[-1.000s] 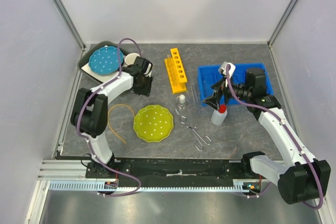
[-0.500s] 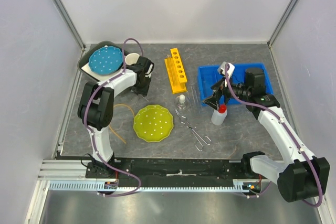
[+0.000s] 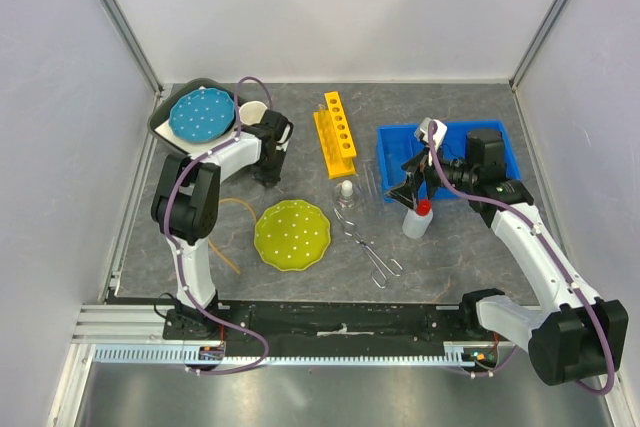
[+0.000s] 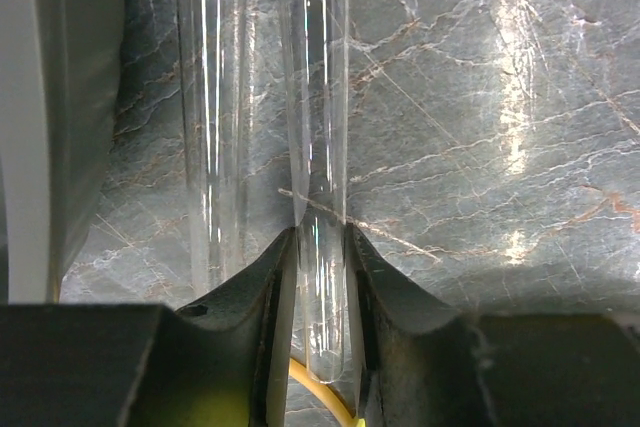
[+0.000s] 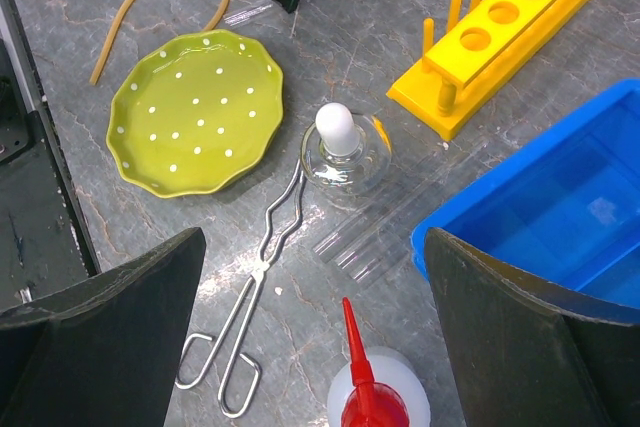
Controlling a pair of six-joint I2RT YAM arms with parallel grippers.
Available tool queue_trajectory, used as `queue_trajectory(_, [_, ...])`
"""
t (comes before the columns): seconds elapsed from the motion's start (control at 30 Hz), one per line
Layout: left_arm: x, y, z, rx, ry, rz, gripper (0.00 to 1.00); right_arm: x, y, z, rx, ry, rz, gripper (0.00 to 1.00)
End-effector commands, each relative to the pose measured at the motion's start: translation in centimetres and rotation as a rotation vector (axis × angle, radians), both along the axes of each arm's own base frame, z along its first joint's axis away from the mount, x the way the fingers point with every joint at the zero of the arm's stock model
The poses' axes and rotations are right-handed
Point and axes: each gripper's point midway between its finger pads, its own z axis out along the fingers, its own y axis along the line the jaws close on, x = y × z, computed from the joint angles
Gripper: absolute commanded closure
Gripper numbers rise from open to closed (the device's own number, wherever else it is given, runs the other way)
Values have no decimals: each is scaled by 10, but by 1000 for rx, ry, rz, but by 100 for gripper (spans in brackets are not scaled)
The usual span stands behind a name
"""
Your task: Organize the chemistry lab equipment
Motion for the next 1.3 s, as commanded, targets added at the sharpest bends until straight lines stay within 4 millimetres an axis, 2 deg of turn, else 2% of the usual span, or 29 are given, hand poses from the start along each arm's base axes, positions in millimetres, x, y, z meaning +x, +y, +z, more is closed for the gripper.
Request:
queue_trajectory(0.0, [7, -8, 2, -38, -7, -32, 71, -2, 3, 7, 11, -42, 41, 2])
queue_trajectory(0.17, [14, -19, 8, -88, -27, -50, 81, -5, 6, 4, 21, -27, 60, 2])
queue_trajectory(0.33, [25, -33, 30, -160, -86, -69, 85, -6, 8, 1, 35, -5, 82, 2])
queue_trajectory(0.5, [40, -46, 64, -237, -189, -79, 87, -9, 10, 0, 46, 2, 98, 2])
queue_trajectory(0.8, [43, -69, 126, -412, -338, -90, 87, -13, 14, -1, 71, 17, 128, 2])
queue_trajectory(0.83, [40, -74, 139, -446, -359, -107, 87, -14, 15, -1, 77, 18, 135, 2])
queue_trajectory(0.9, [34, -77, 148, -487, -371, -106, 87, -15, 17, 0, 90, 28, 145, 1])
queue_trajectory(0.93, [30, -83, 165, -533, -406, -132, 87, -15, 17, 0, 93, 31, 148, 2])
queue_trajectory(1.0, [18, -86, 168, -584, -406, -134, 88, -17, 20, 1, 109, 42, 162, 2])
queue_trajectory(1.03, [13, -94, 177, -635, -425, -165, 88, -18, 21, 1, 117, 50, 171, 2])
queue_trajectory(1.07, [-1, -94, 183, -671, -433, -166, 88, -20, 22, 2, 136, 74, 174, 2])
queue_trajectory(1.13, [-15, -105, 199, -764, -464, -203, 88, -21, 27, 2, 168, 75, 200, 2])
queue_trajectory(1.17, [-30, -104, 200, -791, -468, -214, 88, -22, 31, 0, 173, 85, 210, 2])
queue_trajectory(1.23, [-47, -108, 209, -853, -481, -244, 88, -17, 36, -2, 169, 113, 199, 2])
queue_trajectory(1.27, [-60, -108, 215, -892, -505, -249, 88, -15, 43, 5, 172, 111, 216, 2])
